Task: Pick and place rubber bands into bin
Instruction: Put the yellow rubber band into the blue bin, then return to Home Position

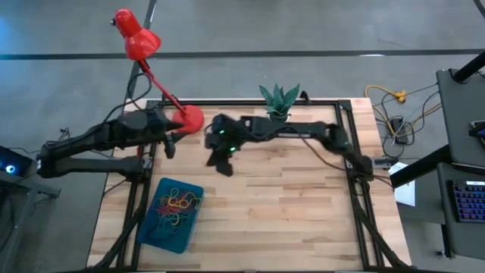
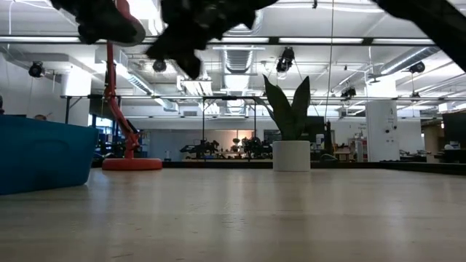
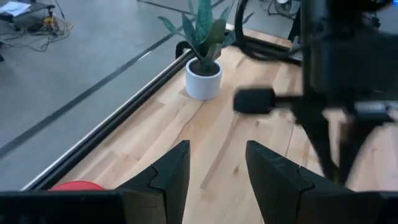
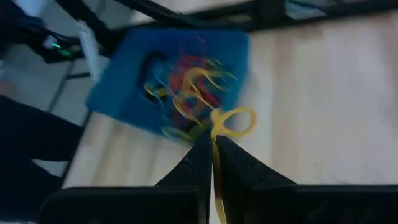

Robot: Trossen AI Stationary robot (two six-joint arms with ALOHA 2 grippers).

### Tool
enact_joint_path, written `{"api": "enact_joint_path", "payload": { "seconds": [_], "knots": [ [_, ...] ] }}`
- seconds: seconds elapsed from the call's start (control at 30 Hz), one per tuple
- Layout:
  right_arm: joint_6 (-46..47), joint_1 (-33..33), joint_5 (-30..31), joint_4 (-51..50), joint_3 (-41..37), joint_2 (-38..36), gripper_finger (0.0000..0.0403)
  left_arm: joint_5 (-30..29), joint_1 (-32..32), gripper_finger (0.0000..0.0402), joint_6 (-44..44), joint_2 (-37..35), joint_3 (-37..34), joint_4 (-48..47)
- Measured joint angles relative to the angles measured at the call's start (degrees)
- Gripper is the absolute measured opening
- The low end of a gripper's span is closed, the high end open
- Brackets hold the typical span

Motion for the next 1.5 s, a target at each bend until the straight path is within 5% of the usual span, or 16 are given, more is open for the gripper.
{"api": "enact_joint_path", "payload": {
  "seconds": [0.2, 0.63, 0.83, 1.2, 1.33, 1.5],
  "knots": [
    [4.9, 3.4, -4.4, 1.9, 18.0, 13.6, 0.0008, 0.0, 0.0, 0.0141, 1.0, -2.6, -0.2, -4.8],
    [29.3, 10.1, -5.9, 34.7, 15.4, 24.2, 0.0009, 0.1, 0.0, 0.0141, 3.8, -9.9, -0.4, -7.1],
    [38.6, 10.5, 8.3, 35.7, 17.8, 30.0, 0.0018, 1.7, -0.1, 0.0141, 3.7, -11.1, -1.7, -8.2],
    [16.2, 11.7, 11.2, 14.3, 17.7, 25.0, 0.0154, 1.8, -0.1, 0.0141, 3.9, -10.5, -2.0, -11.6],
    [8.3, 12.7, 21.4, 7.5, 17.7, 19.2, 0.0180, 1.8, -0.1, 0.0141, 4.0, -9.3, -2.0, -11.1],
    [-4.0, 14.0, 48.3, -0.7, 17.7, 11.2, 0.0184, 1.8, -0.1, 0.0141, 4.0, -7.4, -2.0, -9.8]
  ]
}}
